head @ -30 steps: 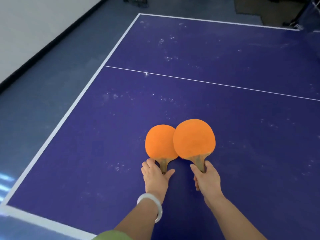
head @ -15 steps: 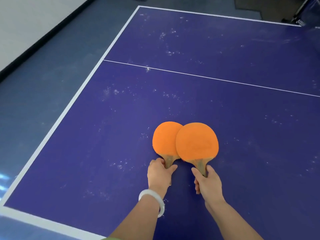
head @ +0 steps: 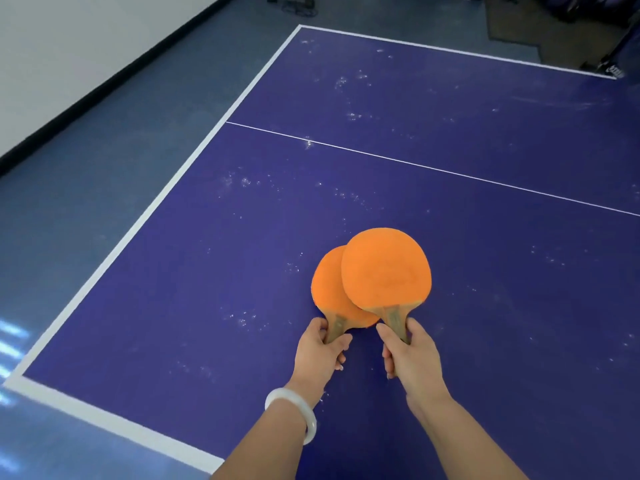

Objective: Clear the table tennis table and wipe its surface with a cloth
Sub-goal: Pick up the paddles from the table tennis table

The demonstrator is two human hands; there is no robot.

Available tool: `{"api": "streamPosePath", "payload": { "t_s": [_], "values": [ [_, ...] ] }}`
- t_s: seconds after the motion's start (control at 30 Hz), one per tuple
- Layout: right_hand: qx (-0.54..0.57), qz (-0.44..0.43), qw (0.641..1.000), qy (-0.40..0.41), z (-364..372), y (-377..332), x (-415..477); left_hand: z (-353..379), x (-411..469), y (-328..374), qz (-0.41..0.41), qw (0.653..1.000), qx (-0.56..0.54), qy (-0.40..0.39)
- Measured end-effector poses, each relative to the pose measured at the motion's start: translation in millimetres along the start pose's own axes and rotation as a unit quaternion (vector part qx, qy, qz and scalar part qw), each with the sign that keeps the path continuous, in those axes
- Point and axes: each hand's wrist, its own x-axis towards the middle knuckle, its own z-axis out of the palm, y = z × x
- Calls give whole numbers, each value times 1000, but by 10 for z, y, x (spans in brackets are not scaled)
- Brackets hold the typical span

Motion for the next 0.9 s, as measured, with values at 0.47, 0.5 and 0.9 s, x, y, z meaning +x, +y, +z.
{"api": "streamPosePath", "payload": {
  "t_s": [0.47,0.5,0.9],
  "values": [
    [-66,-105,941,-315,97,19,-786,-280,-1490,-425,-64,969,-161,174],
    [-74,-109,932,-337,147,38,-895,-329,-1636,-510,-70,963,-173,193],
    [-214,-178,765,-581,1225,454,-2987,-1284,-3967,-1939,-105,856,-289,416]
  ]
}}
